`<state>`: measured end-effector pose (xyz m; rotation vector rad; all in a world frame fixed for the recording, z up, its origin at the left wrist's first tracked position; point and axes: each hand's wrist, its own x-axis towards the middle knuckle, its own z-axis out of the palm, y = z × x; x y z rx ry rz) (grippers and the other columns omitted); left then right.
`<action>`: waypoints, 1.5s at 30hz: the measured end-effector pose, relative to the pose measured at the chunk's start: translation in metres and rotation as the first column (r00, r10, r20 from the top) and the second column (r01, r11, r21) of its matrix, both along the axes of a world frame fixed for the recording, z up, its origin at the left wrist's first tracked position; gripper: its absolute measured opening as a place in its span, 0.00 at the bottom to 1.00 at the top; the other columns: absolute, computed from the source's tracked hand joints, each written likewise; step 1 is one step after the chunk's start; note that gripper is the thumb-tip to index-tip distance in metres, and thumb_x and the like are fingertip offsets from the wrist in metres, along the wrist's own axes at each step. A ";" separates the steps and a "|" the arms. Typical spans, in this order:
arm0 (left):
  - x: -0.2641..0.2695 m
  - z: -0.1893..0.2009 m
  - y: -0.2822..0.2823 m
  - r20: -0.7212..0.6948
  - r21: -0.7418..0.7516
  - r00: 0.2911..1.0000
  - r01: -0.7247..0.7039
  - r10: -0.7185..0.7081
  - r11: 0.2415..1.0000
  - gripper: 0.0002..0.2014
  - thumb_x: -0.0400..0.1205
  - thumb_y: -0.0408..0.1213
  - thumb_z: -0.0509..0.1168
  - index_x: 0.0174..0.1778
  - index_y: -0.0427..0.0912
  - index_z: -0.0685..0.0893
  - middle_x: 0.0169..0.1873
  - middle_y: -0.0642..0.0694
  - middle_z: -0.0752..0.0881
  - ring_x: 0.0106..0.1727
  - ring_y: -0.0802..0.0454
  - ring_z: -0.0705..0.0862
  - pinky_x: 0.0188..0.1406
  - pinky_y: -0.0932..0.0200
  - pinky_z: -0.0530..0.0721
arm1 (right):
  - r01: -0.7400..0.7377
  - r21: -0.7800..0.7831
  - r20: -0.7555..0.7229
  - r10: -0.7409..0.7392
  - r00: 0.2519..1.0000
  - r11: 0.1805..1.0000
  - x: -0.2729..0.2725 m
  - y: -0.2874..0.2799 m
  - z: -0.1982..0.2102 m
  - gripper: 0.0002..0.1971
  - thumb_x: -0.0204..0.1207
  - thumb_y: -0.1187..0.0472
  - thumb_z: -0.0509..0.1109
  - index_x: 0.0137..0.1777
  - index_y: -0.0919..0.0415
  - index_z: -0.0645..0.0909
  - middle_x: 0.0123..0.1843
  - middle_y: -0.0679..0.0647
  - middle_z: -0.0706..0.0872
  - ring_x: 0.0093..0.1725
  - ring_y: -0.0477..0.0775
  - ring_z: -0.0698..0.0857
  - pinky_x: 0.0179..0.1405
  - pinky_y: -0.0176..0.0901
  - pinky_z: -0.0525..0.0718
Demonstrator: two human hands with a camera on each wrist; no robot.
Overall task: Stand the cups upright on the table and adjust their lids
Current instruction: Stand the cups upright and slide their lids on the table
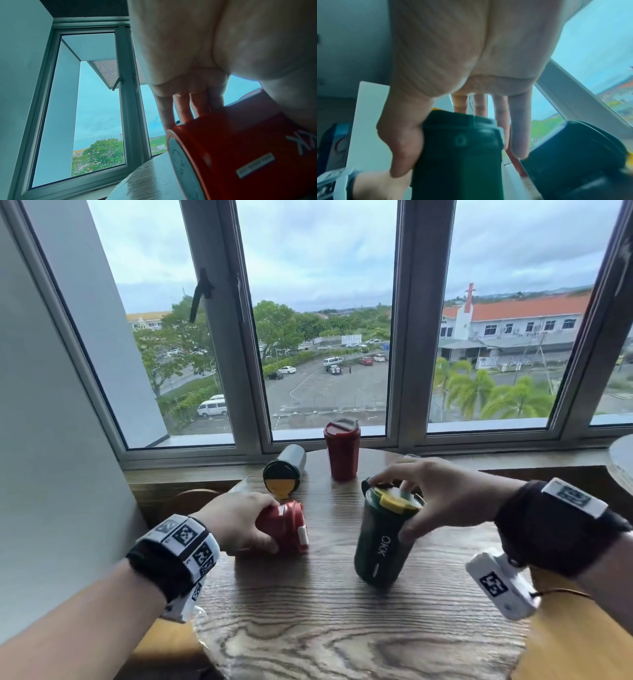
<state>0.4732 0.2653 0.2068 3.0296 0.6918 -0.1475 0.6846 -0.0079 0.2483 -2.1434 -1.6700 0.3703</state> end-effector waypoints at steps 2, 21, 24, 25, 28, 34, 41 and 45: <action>0.000 0.000 0.000 -0.002 0.006 1.000 -0.002 0.002 1.000 0.37 0.68 0.62 0.80 0.73 0.56 0.81 0.63 0.55 0.88 0.58 0.54 0.82 0.52 0.60 0.74 | -0.033 0.000 0.128 0.033 0.991 0.999 -0.007 0.018 0.006 0.43 0.55 0.46 0.89 0.74 0.42 0.80 0.62 0.35 0.81 0.60 0.40 0.82 0.59 0.35 0.81; 0.002 -0.002 0.006 0.023 0.002 1.000 -0.002 0.002 1.000 0.36 0.64 0.65 0.79 0.68 0.60 0.80 0.59 0.59 0.88 0.54 0.55 0.83 0.49 0.57 0.76 | -0.072 0.028 0.103 0.069 0.992 0.997 -0.007 0.041 -0.009 0.47 0.57 0.41 0.87 0.79 0.43 0.78 0.67 0.29 0.80 0.68 0.36 0.79 0.70 0.38 0.78; 0.001 0.000 0.010 0.163 -0.114 0.987 0.033 -0.014 0.993 0.36 0.65 0.60 0.80 0.70 0.62 0.80 0.57 0.59 0.89 0.54 0.57 0.85 0.51 0.59 0.80 | -0.074 0.044 0.084 0.070 0.994 0.996 -0.004 0.038 -0.013 0.47 0.58 0.43 0.88 0.80 0.41 0.77 0.66 0.24 0.77 0.69 0.33 0.78 0.67 0.27 0.73; 0.002 0.001 0.011 0.232 -0.192 0.973 0.063 -0.017 0.979 0.36 0.65 0.58 0.81 0.71 0.61 0.80 0.56 0.60 0.89 0.54 0.59 0.86 0.53 0.59 0.82 | -0.073 0.043 0.088 0.069 0.994 0.996 -0.003 0.038 -0.014 0.46 0.59 0.43 0.88 0.80 0.41 0.76 0.66 0.22 0.76 0.69 0.32 0.78 0.65 0.23 0.71; 0.006 -0.001 0.013 0.424 -0.406 0.904 0.140 0.051 0.903 0.37 0.62 0.52 0.83 0.70 0.57 0.83 0.56 0.60 0.90 0.56 0.62 0.88 0.63 0.53 0.87 | -0.067 0.037 0.089 0.064 0.994 0.997 -0.004 0.038 -0.014 0.46 0.60 0.44 0.88 0.81 0.40 0.76 0.68 0.25 0.77 0.69 0.33 0.77 0.64 0.21 0.70; 0.024 -0.028 0.004 0.499 -0.590 0.854 0.211 0.147 0.779 0.41 0.59 0.43 0.88 0.69 0.52 0.81 0.56 0.52 0.93 0.60 0.53 0.90 0.64 0.46 0.89 | -0.069 0.037 0.070 0.066 0.995 0.997 -0.004 0.038 -0.014 0.47 0.59 0.43 0.89 0.81 0.41 0.75 0.70 0.28 0.78 0.71 0.34 0.77 0.72 0.32 0.74; 0.031 -0.057 0.003 0.528 -0.674 0.817 0.237 0.232 0.700 0.42 0.58 0.42 0.90 0.70 0.53 0.81 0.58 0.48 0.93 0.61 0.49 0.91 0.66 0.38 0.88 | -0.051 0.063 -0.007 0.051 0.999 0.997 -0.003 0.032 -0.021 0.47 0.61 0.44 0.88 0.82 0.41 0.74 0.73 0.29 0.80 0.74 0.32 0.78 0.75 0.33 0.75; 0.034 -0.056 0.009 0.511 -0.683 0.837 0.255 0.198 0.684 0.44 0.58 0.44 0.89 0.72 0.55 0.81 0.59 0.50 0.93 0.61 0.49 0.91 0.64 0.41 0.89 | 0.017 0.100 -0.346 0.019 0.938 0.995 0.019 0.021 0.001 0.39 0.68 0.47 0.84 0.80 0.39 0.74 0.71 0.36 0.84 0.68 0.42 0.87 0.61 0.40 0.88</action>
